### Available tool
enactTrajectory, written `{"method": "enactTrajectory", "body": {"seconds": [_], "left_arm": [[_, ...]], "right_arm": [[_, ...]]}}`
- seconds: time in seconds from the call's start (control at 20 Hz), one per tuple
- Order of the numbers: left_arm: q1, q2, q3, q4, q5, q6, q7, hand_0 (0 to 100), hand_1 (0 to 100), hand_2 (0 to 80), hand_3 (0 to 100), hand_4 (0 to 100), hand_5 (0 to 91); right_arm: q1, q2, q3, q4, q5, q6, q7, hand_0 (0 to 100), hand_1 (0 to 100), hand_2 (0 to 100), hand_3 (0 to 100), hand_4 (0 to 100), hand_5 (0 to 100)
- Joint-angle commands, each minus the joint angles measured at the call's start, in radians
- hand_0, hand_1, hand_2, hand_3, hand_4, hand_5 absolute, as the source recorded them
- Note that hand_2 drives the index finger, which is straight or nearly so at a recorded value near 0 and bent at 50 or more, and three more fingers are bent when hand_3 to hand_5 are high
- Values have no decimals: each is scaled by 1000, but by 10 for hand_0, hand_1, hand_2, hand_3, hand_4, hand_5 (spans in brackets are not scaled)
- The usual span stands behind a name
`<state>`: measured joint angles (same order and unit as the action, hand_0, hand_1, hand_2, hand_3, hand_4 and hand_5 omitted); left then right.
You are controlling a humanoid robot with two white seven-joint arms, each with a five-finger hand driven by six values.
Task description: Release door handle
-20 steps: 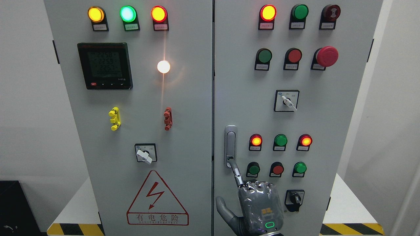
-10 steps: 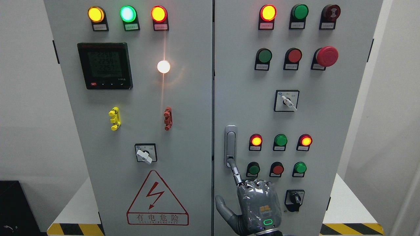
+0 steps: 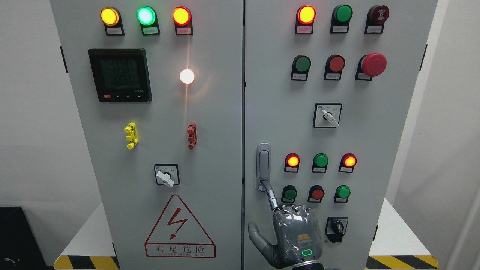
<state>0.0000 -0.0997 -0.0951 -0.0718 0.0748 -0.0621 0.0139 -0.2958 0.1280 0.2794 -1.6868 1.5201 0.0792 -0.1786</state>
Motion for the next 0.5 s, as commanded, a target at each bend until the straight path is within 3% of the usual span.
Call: {"method": "enactTrajectory", "body": {"seconds": [0.0, 0.45], "left_arm": [[17, 0, 0, 1, 0, -1, 0, 120, 556, 0, 0, 0, 0], [17, 0, 0, 0, -1, -1, 0, 120, 556, 0, 0, 0, 0]], "right_arm": [[-6, 1, 1, 6, 0, 1, 1, 350, 233, 81, 1000, 1000, 1000], [-8, 5, 7, 7, -1, 1, 2, 351, 232, 83, 1000, 1000, 1000]]}}
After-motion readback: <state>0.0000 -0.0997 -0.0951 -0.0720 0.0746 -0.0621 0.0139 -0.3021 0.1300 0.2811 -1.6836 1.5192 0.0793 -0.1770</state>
